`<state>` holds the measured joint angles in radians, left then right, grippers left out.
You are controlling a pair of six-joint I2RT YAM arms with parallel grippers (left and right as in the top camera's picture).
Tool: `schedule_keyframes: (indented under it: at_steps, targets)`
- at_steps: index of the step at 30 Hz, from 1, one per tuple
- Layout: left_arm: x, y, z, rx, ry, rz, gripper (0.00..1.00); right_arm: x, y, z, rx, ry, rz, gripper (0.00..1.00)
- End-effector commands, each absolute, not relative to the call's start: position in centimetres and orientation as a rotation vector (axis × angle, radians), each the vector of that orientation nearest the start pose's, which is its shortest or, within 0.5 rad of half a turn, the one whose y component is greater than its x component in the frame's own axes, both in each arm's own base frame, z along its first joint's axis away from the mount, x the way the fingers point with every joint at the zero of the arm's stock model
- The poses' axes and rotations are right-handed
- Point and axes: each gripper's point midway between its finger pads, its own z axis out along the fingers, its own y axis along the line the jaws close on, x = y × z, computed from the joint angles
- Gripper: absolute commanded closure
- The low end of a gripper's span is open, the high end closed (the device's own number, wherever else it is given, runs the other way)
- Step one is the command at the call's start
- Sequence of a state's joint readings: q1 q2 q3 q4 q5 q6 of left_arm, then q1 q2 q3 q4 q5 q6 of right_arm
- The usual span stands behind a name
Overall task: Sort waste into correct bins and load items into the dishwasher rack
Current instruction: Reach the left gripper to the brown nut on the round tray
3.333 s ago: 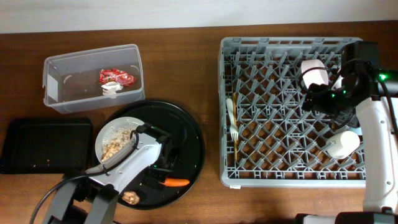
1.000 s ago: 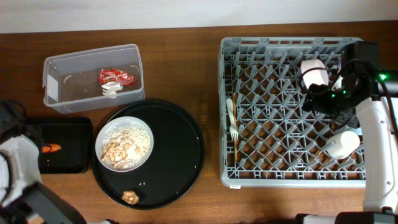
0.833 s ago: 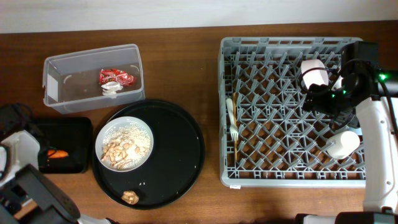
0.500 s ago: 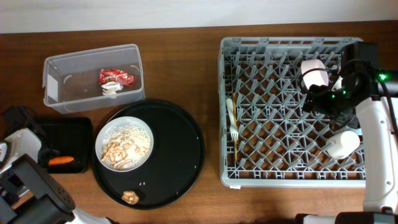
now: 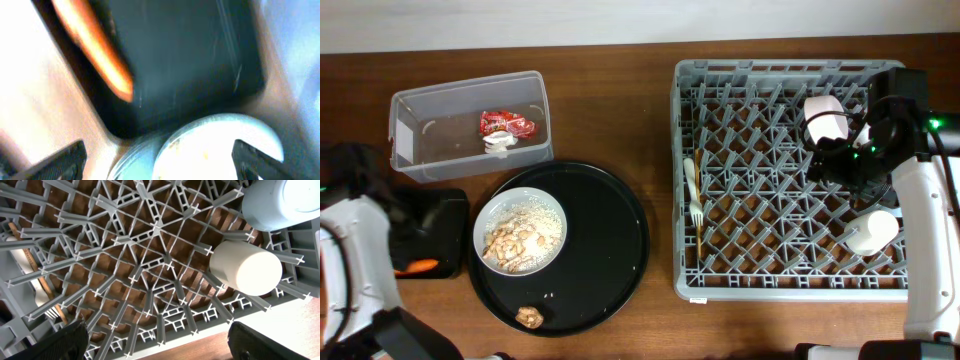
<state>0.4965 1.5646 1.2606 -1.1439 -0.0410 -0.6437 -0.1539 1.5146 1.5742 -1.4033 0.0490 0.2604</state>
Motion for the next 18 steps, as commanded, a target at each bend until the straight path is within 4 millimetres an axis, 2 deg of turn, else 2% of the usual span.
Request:
schedule_keyframes:
  at_steps: [1, 4, 8, 12, 18]
  targets:
    - [23.8, 7.5, 10.6, -1.501, 2.864, -0.135, 0.06, 29.4, -5.8, 21.5, 0.610, 2.836, -0.076, 0.08]
    - [21.1, 2.6, 9.2, -1.420, 3.077, -0.208, 0.06, 29.4, -5.8, 21.5, 0.611, 2.835, -0.076, 0.08]
    - [18.5, -1.3, 7.2, -1.339, 3.218, -0.261, 0.08, 29.4, -5.8, 21.5, 0.611, 2.835, -0.076, 0.08]
    - [16.0, -3.5, 6.0, -1.268, 3.317, -0.221, 0.11, 29.4, -5.8, 21.5, 0.611, 2.835, -0.076, 0.08]
    - [15.3, -4.5, 5.6, -1.143, 3.372, -0.157, 0.11, 29.4, -5.8, 21.5, 0.610, 2.836, -0.076, 0.08]
